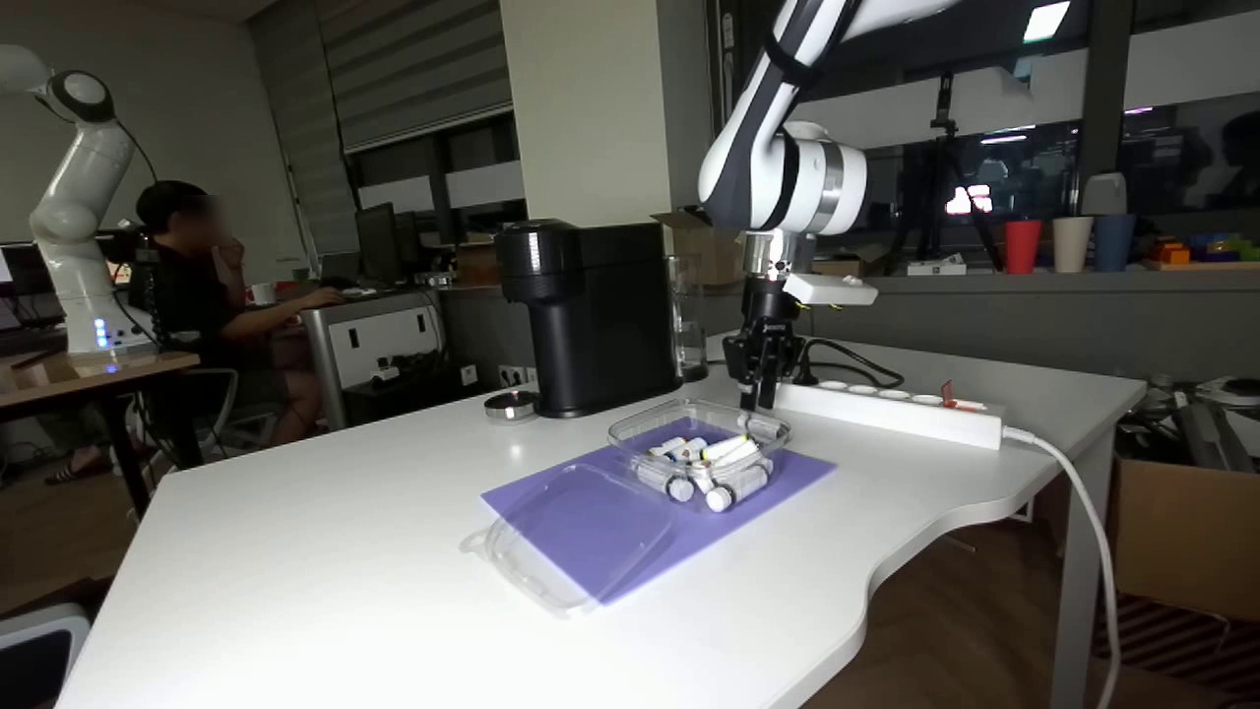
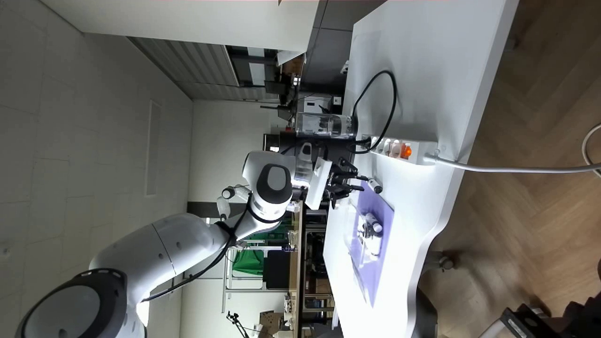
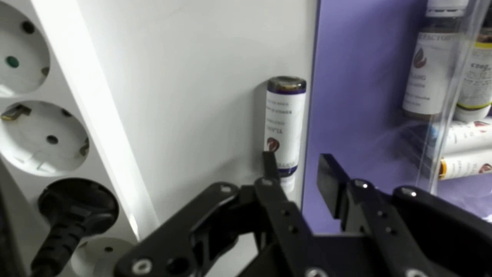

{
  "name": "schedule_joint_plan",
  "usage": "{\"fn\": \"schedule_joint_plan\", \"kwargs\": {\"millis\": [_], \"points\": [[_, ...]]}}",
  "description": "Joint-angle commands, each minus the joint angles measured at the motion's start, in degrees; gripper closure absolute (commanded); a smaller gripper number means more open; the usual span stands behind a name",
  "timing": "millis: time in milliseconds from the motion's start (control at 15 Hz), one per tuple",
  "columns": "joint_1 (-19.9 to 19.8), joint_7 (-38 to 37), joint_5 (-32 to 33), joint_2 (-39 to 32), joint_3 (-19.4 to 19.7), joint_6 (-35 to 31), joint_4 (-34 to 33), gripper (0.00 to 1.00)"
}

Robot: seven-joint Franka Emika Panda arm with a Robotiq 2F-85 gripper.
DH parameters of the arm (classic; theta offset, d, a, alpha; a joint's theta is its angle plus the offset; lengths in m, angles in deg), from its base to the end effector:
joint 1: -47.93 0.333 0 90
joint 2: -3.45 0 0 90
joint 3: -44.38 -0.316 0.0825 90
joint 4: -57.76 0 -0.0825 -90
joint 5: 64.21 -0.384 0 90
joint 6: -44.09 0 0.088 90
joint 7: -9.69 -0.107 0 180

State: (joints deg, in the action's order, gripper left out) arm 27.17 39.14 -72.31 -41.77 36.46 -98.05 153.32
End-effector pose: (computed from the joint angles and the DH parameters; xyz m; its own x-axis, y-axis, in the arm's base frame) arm 0.6614 -0.1612 0.1509 0.9865 0.1281 0.1024 0.1431 -0.9774 -0.1558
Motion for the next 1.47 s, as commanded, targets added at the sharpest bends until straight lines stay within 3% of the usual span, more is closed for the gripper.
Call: {"fn": "schedule_joint_plan", "kwargs": {"millis": [0,333,800,867,1000,1400], "points": [[0.2,-0.2,-0.6,1.5,0.2,1.8,-1.1,0.34],[0.4,0.1,-0.3,1.0,0.6,1.3,-0.7,0.02],[2.9,-1.0,3.6,-1.6,3.9,-0.7,-0.3,0.00],[3.1,-1.0,4.3,-1.9,4.2,-0.9,-0.3,0.25],[3.4,-1.0,5.2,-2.2,4.5,-1.4,-0.2,0.32],[2.6,-1.0,4.8,-1.3,3.7,0.4,-0.7,0.75]]}}
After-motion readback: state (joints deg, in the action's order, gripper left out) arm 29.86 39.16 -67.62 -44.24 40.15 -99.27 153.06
